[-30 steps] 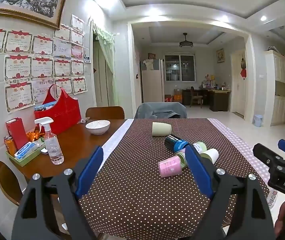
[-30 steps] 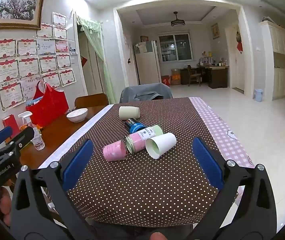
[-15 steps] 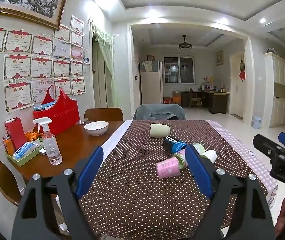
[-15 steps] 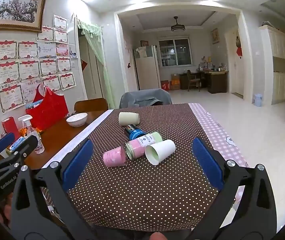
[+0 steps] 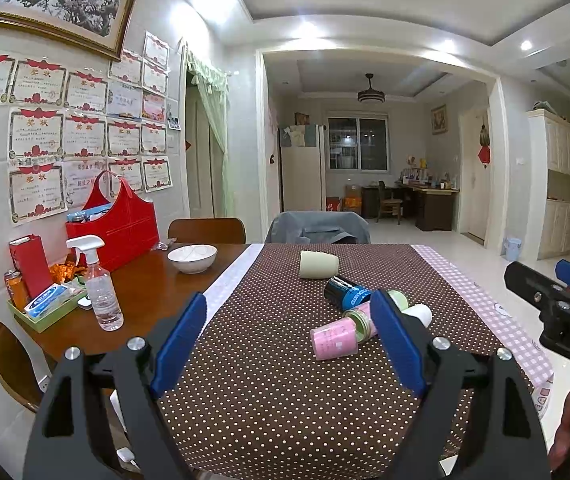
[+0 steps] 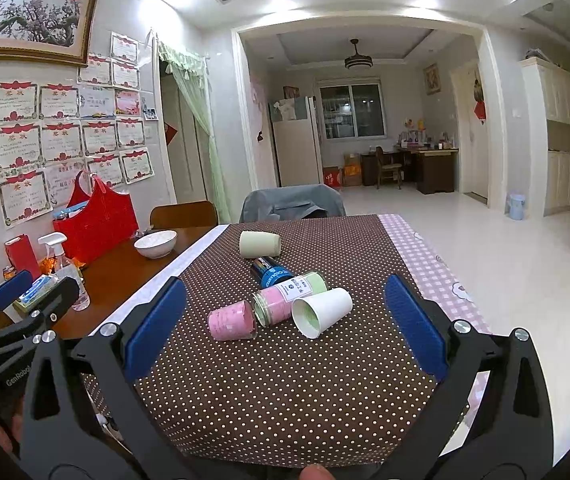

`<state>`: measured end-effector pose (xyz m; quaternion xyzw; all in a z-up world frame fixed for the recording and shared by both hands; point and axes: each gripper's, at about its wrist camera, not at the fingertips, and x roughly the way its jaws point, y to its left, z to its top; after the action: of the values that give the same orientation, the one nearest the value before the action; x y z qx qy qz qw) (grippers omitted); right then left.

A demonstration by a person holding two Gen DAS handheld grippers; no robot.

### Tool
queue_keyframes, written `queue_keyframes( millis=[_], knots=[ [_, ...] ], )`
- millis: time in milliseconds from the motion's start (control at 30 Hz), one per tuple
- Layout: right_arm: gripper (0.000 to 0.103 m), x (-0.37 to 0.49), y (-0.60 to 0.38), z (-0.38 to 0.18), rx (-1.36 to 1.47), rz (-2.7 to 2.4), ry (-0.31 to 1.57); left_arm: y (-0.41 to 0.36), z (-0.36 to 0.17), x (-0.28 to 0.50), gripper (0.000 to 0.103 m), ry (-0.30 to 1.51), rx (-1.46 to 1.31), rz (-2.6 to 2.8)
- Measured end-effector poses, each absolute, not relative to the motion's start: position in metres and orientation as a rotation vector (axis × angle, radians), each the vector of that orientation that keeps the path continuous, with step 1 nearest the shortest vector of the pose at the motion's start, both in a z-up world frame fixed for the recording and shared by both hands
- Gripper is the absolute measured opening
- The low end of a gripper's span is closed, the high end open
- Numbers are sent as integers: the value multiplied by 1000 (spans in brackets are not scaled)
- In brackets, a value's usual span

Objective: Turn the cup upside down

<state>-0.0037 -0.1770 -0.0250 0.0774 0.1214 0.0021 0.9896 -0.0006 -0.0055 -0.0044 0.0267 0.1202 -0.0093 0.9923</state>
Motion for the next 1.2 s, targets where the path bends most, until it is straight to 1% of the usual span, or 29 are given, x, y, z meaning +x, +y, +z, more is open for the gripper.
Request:
queue_keyframes(
  millis=[1200],
  knots=[
    [97,-4,-173,-16,144,9,228,4,1,-4,83,227,34,-12]
  ],
)
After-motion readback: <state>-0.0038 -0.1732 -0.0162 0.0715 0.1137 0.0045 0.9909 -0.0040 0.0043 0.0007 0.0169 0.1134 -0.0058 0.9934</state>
